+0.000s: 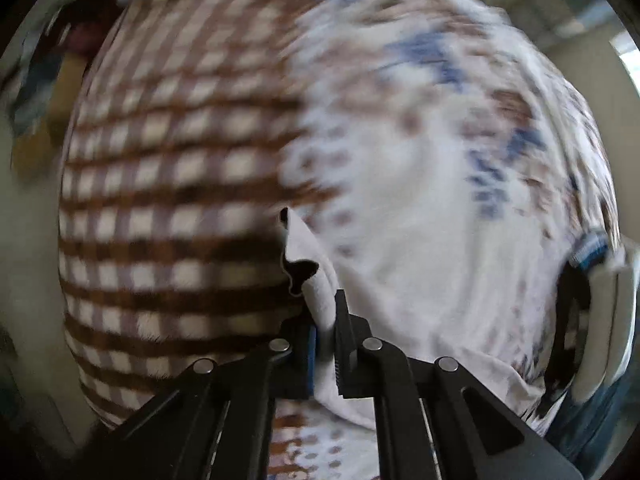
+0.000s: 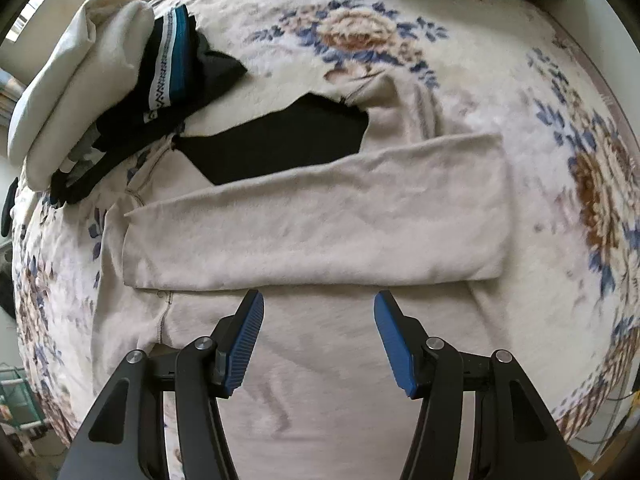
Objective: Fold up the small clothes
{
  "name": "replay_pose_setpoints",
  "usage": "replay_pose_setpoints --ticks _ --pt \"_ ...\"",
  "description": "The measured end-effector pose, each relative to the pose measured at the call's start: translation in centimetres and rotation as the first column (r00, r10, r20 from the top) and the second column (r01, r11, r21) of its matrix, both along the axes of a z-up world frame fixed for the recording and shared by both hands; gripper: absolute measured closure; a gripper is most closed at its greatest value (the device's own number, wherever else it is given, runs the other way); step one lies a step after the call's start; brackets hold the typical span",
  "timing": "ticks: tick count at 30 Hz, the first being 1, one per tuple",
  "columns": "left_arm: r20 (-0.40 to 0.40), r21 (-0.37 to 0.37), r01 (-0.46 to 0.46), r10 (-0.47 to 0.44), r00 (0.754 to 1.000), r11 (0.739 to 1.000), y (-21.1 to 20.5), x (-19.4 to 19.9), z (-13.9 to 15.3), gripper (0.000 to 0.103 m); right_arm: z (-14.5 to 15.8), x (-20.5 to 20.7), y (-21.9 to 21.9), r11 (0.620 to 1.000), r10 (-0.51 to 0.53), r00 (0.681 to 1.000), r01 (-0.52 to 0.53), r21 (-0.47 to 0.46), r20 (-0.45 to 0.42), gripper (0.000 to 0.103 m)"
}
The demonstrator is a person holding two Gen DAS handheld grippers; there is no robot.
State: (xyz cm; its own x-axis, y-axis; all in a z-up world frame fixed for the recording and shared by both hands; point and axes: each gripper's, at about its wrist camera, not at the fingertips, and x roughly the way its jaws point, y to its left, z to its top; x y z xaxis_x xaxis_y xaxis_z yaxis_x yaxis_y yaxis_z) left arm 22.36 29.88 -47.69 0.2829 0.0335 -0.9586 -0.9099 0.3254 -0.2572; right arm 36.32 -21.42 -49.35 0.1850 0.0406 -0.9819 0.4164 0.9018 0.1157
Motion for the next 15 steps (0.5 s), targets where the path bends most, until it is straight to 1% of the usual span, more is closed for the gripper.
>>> replay_pose_setpoints --ticks 1,2,3,5,6,7,8,9,10,11,12,13,14,15 --pt "0.016 0.054 0.057 -0.057 0.998 0.997 -0.8 1.6 1.7 0.099 0.2 0.0 -0.3 1.000 0.000 1.000 0.000 -0.003 0.005 0.043" --pt "0.036 0.106 0.118 -0.123 0.992 0.987 -1.8 3.3 3.4 0.099 0.5 -0.1 -0.7 1.000 0.000 1.000 0.000 -0.006 0.012 0.043" --pt "0.052 0.151 0.174 -0.184 0.982 0.973 -3.1 4.8 4.8 0.099 0.7 -0.4 -1.4 1.000 -0.002 1.000 0.002 -0.006 0.021 0.043" --pt "0.075 0.209 0.273 -0.294 0.953 0.939 -5.9 7.6 6.7 0.099 0.8 -0.9 -2.8 1.000 -0.021 0.999 0.021 -0.004 0.034 0.043" --pt "0.090 0.235 0.327 -0.356 0.930 0.915 -7.7 9.3 7.8 0.099 0.6 -1.2 -3.8 0.999 -0.037 0.999 0.037 -0.002 0.034 0.043" --pt "0.105 0.253 0.396 -0.432 0.896 0.883 -10.1 11.5 8.8 0.099 0.3 -1.5 -5.2 0.998 -0.065 0.997 0.065 0.003 0.031 0.043" --pt "0.113 0.262 0.444 -0.484 0.868 0.857 -12.2 12.5 9.4 0.099 0.2 -1.8 -6.2 0.996 -0.085 0.996 0.085 0.006 0.030 0.043" --pt "0.124 0.270 0.494 -0.539 0.833 0.826 -14.9 14.2 9.8 0.099 -0.1 -2.2 -7.6 0.994 -0.112 0.993 0.112 0.006 0.029 0.043" --pt "0.137 0.275 0.557 -0.605 0.784 0.784 -18.2 15.9 10.2 0.099 -0.2 -2.5 -8.6 0.991 -0.131 0.991 0.131 0.002 0.028 0.043" --pt "0.137 0.287 0.620 -0.671 0.728 0.731 -21.9 17.4 10.2 0.099 -0.4 -2.8 -9.9 0.988 -0.151 0.988 0.152 -0.001 0.029 0.043" --pt "0.138 0.291 0.655 -0.708 0.693 0.697 -24.0 18.1 9.9 0.099 -0.5 -3.1 -11.1 0.986 -0.168 0.985 0.169 -0.003 0.030 0.043" --pt "0.139 0.294 0.712 -0.766 0.628 0.638 -27.6 19.3 9.5 0.099 -0.7 -3.4 -12.3 0.983 -0.185 0.982 0.185 -0.010 0.033 0.043" --pt "0.123 0.300 0.752 -0.805 0.580 0.587 -30.1 20.2 9.2 0.099 -0.8 -3.8 -13.6 0.980 -0.197 0.980 0.198 -0.020 0.037 0.043" --pt "0.106 0.310 0.797 -0.852 0.513 0.518 -33.8 20.6 8.5 0.099 -1.0 -4.3 -14.9 0.977 -0.208 0.977 0.210 -0.034 0.042 0.043"
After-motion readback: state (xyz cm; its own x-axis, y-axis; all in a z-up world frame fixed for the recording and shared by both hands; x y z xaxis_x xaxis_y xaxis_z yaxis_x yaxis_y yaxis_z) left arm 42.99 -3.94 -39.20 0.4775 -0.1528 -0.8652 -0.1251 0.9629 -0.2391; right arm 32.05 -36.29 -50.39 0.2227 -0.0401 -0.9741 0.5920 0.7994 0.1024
